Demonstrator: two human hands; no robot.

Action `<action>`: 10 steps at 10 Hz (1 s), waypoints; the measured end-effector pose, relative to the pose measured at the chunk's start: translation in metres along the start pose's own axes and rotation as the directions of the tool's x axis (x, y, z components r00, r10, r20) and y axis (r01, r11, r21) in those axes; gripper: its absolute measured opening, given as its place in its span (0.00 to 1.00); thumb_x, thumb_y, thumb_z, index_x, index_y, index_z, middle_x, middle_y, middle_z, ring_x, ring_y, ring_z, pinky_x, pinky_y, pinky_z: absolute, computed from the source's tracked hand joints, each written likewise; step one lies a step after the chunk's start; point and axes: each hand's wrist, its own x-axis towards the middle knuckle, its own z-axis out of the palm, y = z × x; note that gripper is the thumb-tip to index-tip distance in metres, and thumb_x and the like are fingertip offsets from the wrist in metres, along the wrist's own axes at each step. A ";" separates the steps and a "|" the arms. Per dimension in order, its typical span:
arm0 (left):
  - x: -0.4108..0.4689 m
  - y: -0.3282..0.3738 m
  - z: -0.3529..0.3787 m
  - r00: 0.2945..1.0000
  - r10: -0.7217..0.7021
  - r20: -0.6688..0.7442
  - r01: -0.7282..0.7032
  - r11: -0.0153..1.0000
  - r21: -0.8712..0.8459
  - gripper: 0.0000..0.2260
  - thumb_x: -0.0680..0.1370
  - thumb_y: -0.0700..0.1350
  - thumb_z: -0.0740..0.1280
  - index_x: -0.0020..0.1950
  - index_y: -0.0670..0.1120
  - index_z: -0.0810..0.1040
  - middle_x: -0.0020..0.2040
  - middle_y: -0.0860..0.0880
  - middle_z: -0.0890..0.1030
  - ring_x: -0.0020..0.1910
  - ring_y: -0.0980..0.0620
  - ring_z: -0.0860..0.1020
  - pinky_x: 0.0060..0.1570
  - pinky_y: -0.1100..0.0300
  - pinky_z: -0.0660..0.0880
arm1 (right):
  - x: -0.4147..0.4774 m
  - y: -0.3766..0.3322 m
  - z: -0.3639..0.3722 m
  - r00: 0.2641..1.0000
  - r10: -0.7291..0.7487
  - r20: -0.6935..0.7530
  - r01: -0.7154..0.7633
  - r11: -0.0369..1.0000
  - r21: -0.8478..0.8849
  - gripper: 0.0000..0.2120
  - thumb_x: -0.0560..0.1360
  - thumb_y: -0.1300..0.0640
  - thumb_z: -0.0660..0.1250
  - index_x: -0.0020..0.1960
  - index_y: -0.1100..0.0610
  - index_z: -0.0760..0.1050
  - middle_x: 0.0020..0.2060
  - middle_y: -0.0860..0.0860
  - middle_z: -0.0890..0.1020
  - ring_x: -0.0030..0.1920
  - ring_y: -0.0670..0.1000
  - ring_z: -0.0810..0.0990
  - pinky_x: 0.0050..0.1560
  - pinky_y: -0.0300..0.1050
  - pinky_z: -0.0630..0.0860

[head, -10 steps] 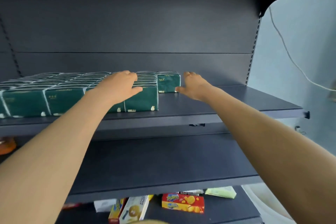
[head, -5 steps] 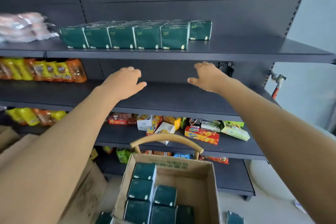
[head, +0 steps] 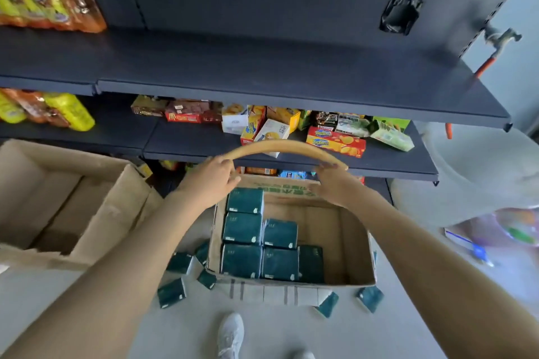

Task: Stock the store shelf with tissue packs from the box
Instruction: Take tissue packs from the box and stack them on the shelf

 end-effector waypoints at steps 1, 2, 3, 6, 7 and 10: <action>0.011 -0.015 0.041 0.994 0.043 0.105 -0.040 0.999 -0.023 0.18 0.81 0.53 0.56 0.63 0.41 0.70 0.61 0.44 0.73 0.59 0.45 0.73 0.51 0.52 0.73 | 0.013 -0.007 0.047 0.992 0.089 0.094 -0.091 0.996 0.020 0.24 0.79 0.48 0.58 0.70 0.62 0.65 0.68 0.60 0.67 0.68 0.61 0.65 0.67 0.55 0.64; 0.020 -0.027 0.079 0.981 0.061 0.182 -0.054 0.998 -0.043 0.17 0.82 0.52 0.55 0.62 0.41 0.71 0.62 0.44 0.73 0.60 0.45 0.72 0.53 0.53 0.71 | 0.027 -0.011 0.090 0.969 0.152 0.195 -0.167 0.984 0.059 0.25 0.80 0.49 0.57 0.72 0.62 0.62 0.72 0.59 0.63 0.72 0.60 0.60 0.71 0.55 0.59; 0.022 -0.034 0.117 0.974 0.070 0.218 -0.053 0.995 -0.086 0.17 0.82 0.52 0.56 0.63 0.41 0.72 0.61 0.45 0.74 0.59 0.47 0.72 0.53 0.55 0.71 | 0.034 -0.015 0.130 0.949 0.160 0.270 -0.183 0.981 0.062 0.25 0.79 0.48 0.57 0.71 0.61 0.63 0.68 0.59 0.67 0.68 0.59 0.65 0.67 0.54 0.65; 0.020 -0.025 0.224 0.907 0.085 0.412 -0.019 0.987 -0.160 0.16 0.81 0.50 0.59 0.63 0.41 0.73 0.60 0.45 0.75 0.58 0.47 0.74 0.54 0.55 0.72 | 0.053 -0.013 0.216 0.919 0.146 0.365 -0.217 0.963 0.161 0.25 0.79 0.49 0.59 0.72 0.59 0.62 0.67 0.56 0.70 0.67 0.57 0.67 0.65 0.51 0.69; 0.022 -0.024 0.251 0.873 0.086 0.481 -0.037 0.993 -0.110 0.17 0.80 0.52 0.60 0.65 0.44 0.72 0.63 0.48 0.74 0.61 0.48 0.74 0.59 0.51 0.69 | 0.060 -0.010 0.238 0.912 0.143 0.383 -0.229 0.955 0.189 0.25 0.79 0.48 0.59 0.72 0.58 0.63 0.67 0.56 0.71 0.67 0.56 0.67 0.64 0.51 0.70; 0.026 -0.032 0.288 0.821 0.088 0.565 -0.062 0.996 -0.065 0.23 0.75 0.52 0.69 0.67 0.44 0.72 0.64 0.46 0.73 0.61 0.47 0.72 0.61 0.55 0.69 | 0.072 0.010 0.275 0.909 0.200 0.367 -0.345 0.855 0.388 0.24 0.79 0.48 0.61 0.71 0.58 0.65 0.67 0.55 0.72 0.66 0.54 0.70 0.64 0.48 0.69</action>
